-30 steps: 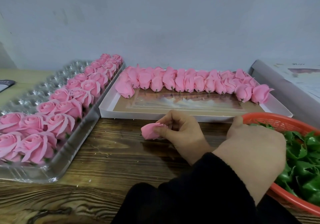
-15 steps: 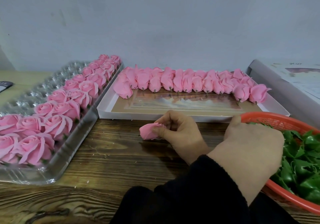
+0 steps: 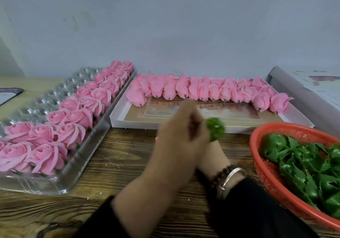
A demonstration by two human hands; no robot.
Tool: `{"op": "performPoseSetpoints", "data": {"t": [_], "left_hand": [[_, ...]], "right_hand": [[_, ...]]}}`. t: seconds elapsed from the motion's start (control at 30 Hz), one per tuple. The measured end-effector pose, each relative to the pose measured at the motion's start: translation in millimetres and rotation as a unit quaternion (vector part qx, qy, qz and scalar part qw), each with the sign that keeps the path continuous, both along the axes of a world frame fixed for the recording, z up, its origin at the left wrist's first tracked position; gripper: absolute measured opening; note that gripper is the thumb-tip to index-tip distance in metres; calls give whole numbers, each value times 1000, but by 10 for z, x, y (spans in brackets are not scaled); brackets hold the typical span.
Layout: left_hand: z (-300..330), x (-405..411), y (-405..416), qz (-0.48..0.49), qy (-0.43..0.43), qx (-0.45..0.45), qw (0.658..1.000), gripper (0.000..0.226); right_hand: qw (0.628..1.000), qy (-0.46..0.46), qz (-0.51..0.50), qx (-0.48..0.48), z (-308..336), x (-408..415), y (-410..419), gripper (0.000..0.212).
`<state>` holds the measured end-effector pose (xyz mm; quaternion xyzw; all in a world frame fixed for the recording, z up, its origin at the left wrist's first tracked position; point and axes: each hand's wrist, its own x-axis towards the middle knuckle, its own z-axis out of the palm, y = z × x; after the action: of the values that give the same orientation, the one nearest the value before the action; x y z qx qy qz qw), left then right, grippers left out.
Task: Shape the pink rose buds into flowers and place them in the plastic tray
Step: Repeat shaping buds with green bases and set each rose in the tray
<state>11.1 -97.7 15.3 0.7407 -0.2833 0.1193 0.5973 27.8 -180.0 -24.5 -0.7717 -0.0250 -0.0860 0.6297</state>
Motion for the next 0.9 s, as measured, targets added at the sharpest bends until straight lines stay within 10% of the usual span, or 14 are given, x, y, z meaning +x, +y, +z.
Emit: {"op": "performPoseSetpoints", "data": {"t": [0.37, 0.9], "left_hand": [[-308, 377, 676, 114, 243, -134, 954, 18], [-413, 450, 632, 36, 258, -71, 963, 22]], "right_hand": [[998, -30, -43, 38, -24, 9, -11, 18], [983, -124, -87, 105, 112, -262, 118, 20]]}}
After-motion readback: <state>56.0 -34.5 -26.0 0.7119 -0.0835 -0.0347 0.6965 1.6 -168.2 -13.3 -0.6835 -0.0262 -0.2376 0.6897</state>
